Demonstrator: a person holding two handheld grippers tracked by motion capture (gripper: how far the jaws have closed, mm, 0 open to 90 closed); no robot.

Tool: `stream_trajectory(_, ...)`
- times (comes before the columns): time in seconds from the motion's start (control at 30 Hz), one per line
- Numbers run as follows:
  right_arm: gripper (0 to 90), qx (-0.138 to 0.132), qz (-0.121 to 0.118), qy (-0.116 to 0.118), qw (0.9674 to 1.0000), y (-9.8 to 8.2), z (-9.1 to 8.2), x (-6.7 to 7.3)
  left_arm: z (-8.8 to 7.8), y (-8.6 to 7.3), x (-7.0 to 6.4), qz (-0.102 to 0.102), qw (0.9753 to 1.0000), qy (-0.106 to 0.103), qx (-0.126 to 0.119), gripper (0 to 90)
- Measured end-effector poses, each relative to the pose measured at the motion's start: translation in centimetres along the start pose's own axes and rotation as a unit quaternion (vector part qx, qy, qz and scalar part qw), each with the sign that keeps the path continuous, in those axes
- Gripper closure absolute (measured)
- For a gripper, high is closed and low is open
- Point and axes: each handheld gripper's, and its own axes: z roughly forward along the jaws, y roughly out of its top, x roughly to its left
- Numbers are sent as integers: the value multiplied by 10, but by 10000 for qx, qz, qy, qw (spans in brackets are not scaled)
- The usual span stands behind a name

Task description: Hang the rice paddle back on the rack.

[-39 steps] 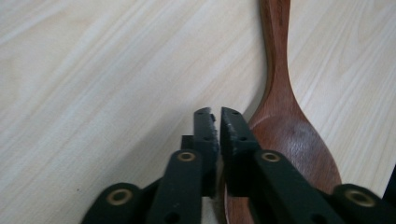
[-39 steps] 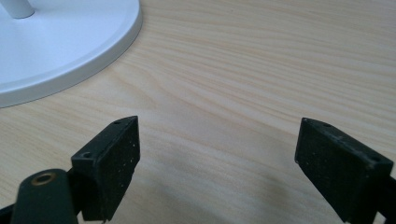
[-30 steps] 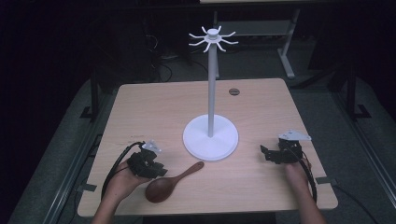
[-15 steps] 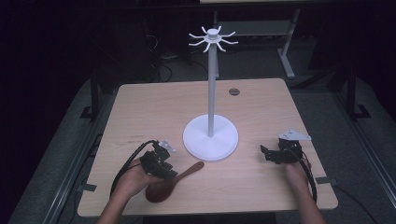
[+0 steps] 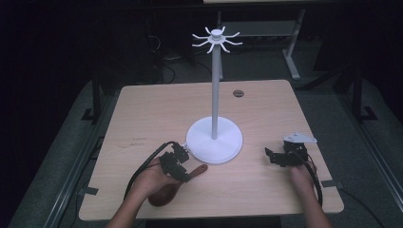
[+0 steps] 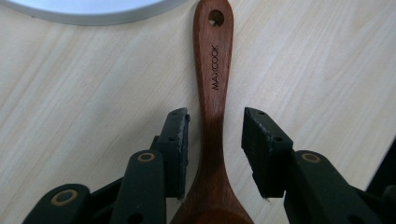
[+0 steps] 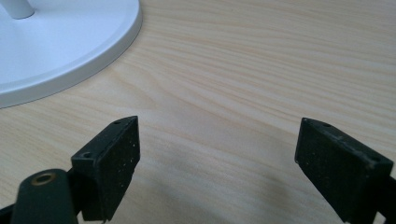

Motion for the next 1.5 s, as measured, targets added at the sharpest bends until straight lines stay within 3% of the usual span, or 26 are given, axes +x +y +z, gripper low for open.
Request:
stream_trajectory(0.13,135,0,-3,-1,10000,0,0,0,6,5,-3,64,9998,89,158,620)
stream_trajectory(0.47,135,-2,-10,1,10000,0,0,0,15,11,-9,145,9993,211,290,672)
stream_trajectory(0.93,135,0,-21,3,10000,0,0,0,15,11,-13,216,9977,490,408,749)
stream_trajectory(1.27,135,0,-15,5,10000,0,0,0,15,11,-14,214,9976,528,384,758)
stream_trajectory(1.5,135,3,6,5,10000,0,0,0,13,8,-11,187,9986,422,251,759)
